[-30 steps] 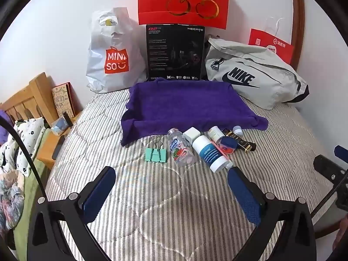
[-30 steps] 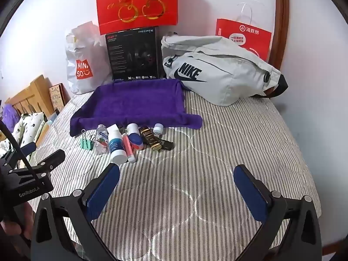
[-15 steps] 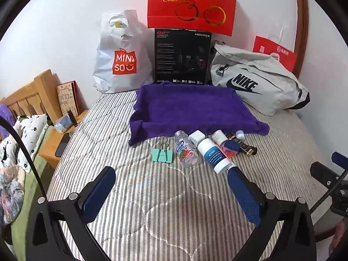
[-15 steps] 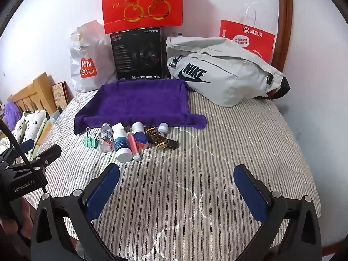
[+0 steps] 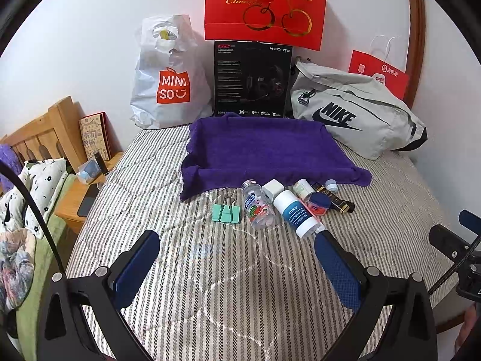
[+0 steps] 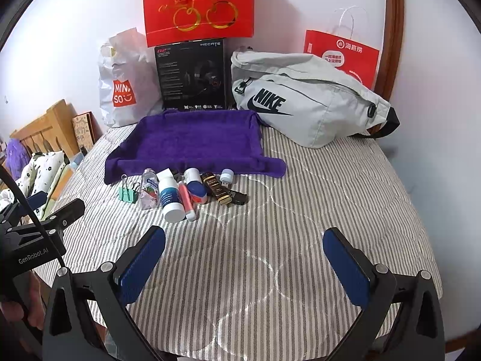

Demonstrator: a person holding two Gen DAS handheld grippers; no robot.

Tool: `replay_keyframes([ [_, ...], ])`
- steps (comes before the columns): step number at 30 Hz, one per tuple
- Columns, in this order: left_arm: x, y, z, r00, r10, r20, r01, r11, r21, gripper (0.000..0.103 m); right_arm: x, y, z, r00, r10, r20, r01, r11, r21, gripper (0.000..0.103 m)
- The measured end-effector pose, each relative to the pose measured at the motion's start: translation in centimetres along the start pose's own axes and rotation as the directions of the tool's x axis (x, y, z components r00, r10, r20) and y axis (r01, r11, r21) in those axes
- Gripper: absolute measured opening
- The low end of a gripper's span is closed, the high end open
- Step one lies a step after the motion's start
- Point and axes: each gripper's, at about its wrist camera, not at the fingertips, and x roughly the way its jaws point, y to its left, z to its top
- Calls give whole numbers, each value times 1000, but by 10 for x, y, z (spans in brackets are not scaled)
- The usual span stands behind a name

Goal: Organize rigid objects

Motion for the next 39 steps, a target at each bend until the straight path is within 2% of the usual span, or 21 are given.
replay_keyframes([
  [39,-2,-3,-1,1000,-10,-10,10,1000,7,103,1,-1,-4,1000,-9,-17,9,1000,-3,103],
])
